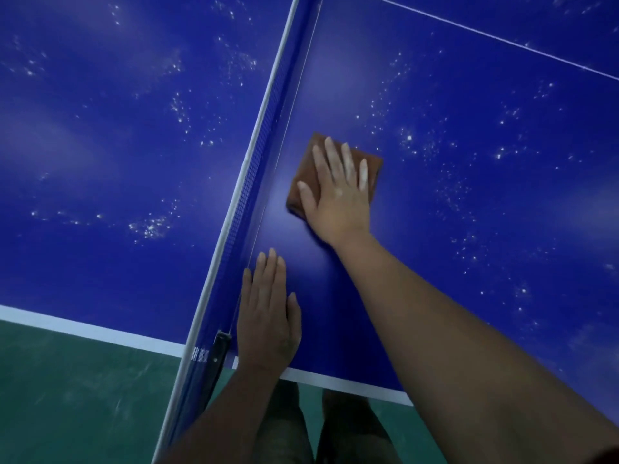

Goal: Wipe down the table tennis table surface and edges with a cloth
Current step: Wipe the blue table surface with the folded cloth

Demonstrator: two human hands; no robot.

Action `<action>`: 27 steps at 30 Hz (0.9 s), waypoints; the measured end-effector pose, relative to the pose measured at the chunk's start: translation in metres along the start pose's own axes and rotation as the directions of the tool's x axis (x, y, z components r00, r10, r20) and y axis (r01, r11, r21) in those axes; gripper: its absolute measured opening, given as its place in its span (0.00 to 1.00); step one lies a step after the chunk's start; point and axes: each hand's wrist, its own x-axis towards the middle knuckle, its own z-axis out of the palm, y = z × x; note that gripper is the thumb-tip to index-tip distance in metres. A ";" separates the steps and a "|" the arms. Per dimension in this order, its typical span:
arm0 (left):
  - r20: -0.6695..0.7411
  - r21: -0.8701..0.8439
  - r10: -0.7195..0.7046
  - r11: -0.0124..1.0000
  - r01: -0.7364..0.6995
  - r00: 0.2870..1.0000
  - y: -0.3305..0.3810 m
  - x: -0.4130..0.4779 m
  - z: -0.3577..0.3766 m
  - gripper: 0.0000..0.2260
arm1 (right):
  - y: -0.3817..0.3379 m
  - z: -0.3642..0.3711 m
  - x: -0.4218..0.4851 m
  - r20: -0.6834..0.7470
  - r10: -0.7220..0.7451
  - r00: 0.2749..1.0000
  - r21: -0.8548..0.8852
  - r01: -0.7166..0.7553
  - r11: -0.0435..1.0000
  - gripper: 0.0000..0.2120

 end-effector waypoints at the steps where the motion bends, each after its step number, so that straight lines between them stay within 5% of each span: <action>1: -0.009 -0.040 0.014 0.999 -0.014 1.000 0.005 0.009 -0.002 0.27 | 0.009 -0.001 0.003 -0.010 0.021 1.000 -0.008 -0.021 1.000 0.34; 6: -0.027 -0.183 -0.004 0.983 -0.001 1.000 0.036 0.087 -0.002 0.28 | 0.089 -0.018 -0.018 -0.019 0.213 0.977 -0.036 -0.213 0.976 0.34; 13: -0.013 0.085 0.012 0.996 -0.011 1.000 0.047 0.148 0.019 0.28 | 0.127 -0.025 -0.068 -0.002 0.306 0.952 -0.050 -0.306 0.951 0.35; 22: -0.026 0.181 0.022 0.983 -0.017 0.999 0.048 0.152 0.022 0.27 | 0.063 -0.020 0.029 0.038 0.048 0.998 -0.071 -0.045 0.996 0.39; 27: -0.051 0.136 0.017 0.991 -0.010 0.999 0.049 0.152 0.023 0.26 | 0.114 -0.025 0.036 -0.001 -0.004 1.000 -0.083 0.004 0.997 0.38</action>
